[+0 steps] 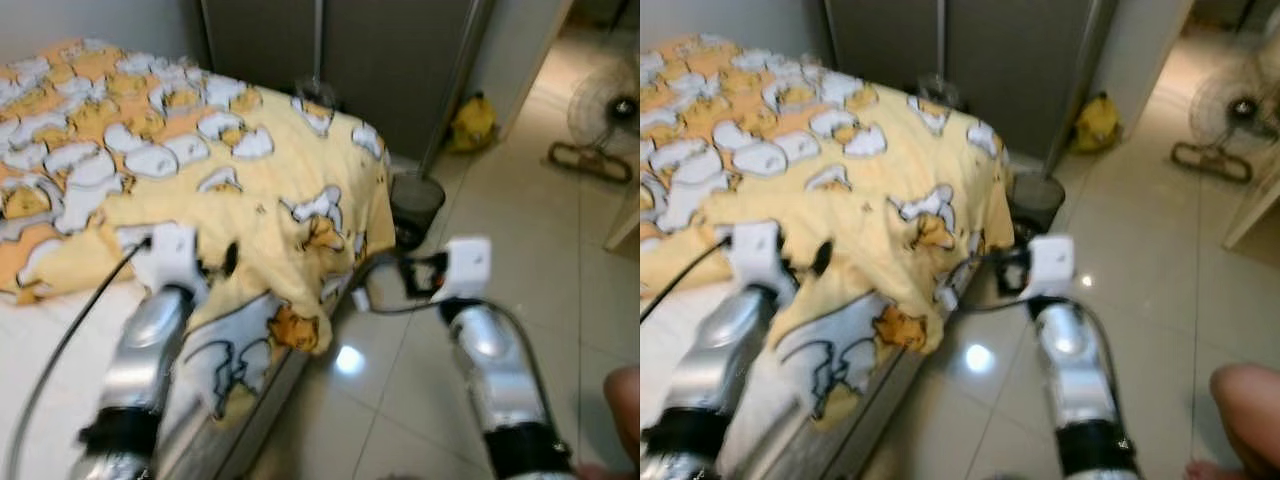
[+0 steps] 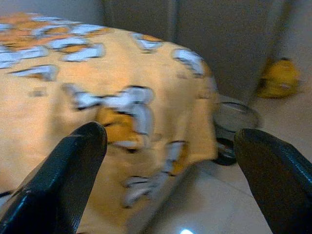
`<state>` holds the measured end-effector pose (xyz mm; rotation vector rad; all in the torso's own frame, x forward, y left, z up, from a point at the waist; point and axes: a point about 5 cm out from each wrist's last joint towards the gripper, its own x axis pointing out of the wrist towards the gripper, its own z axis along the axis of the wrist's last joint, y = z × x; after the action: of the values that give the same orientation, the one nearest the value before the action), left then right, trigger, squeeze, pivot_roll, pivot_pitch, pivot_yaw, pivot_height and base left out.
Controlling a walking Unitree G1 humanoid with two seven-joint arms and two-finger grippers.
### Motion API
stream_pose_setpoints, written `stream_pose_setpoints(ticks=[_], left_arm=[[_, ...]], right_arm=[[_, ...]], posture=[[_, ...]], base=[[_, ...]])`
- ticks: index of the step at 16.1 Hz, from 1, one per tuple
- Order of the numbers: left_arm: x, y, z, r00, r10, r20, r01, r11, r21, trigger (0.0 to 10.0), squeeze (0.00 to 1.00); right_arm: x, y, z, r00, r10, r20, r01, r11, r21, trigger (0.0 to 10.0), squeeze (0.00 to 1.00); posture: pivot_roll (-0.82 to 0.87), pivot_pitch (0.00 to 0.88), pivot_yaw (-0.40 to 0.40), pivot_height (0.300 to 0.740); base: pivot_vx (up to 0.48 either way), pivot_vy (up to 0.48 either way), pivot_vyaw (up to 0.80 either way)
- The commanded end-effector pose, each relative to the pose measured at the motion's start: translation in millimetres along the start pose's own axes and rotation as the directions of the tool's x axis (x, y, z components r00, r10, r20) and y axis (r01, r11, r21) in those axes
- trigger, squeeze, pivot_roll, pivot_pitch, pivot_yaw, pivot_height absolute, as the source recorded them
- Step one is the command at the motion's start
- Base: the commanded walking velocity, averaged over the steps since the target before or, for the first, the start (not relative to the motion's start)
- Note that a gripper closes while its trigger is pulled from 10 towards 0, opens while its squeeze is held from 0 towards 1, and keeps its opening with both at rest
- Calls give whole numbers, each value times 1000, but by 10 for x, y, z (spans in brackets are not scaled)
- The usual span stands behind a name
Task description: Clean up the room
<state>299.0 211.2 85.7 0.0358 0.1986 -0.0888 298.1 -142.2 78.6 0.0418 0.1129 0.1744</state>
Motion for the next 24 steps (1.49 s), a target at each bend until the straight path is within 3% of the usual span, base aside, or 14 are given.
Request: stream_pose_setpoints(ticks=[1,2,3,4,5,7,9,12,16,19,24], left_arm=[[-100,14,-86,994,-72,-78,82,988,133,10000,0],[-160,101,-158,990,-45,-133,74,971,226,10000,0],[-172,152,-94,995,-18,-103,36,985,171,10000,0],[-180,161,-71,996,-14,-92,28,988,153,10000,0],[-208,168,-71,995,-12,-96,25,990,136,10000,0],[-384,158,-196,973,-83,-214,100,992,71,10000,0],[-472,195,-158,964,-128,-233,152,984,89,10000,0],[-348,190,38,997,-65,-38,69,990,120,10000,0],[-243,104,20,1000,-16,-14,17,996,89,10000,0],[-191,14,56,999,-43,-2,43,995,84,10000,0],[-90,-24,83,999,-30,30,27,995,98,10000,0]], right_arm=[[11,-20,80,1000,4,29,-3,1000,-16,10000,0],[-4,-20,57,1000,8,12,-8,1000,-2,10000,0],[-35,-32,36,1000,3,-28,-1,998,69,10000,0],[-51,-34,36,999,6,-37,-2,996,84,10000,0],[-82,-28,28,999,27,-47,-24,997,67,10000,0],[-176,-68,-26,993,72,-89,-74,997,-17,10000,0],[-198,-109,-85,990,81,-119,-86,996,-36,10000,0],[-47,86,17,991,121,-63,-124,991,-46,10000,0],[84,268,79,986,159,-54,-161,986,-30,10000,0],[106,195,81,990,130,-58,-131,991,-13,10000,0],[85,207,39,991,121,-60,-122,992,-15,10000,0]], posture=[[-89,0,11,740],[-76,0,-9,740],[-74,0,-40,740],[-75,1,-44,740],[-83,15,-57,740],[-76,23,-68,740],[-48,39,-50,740],[-59,38,-28,740],[-54,32,-22,740],[-64,28,-13,740],[-76,25,-8,740]], base=[[0,0,0],[0,0,0],[0,0,0],[0,0,0],[0,0,0],[0,0,0],[0,0,0],[0,0,0],[0,0,0],[0,0,0],[-88,0,0]])
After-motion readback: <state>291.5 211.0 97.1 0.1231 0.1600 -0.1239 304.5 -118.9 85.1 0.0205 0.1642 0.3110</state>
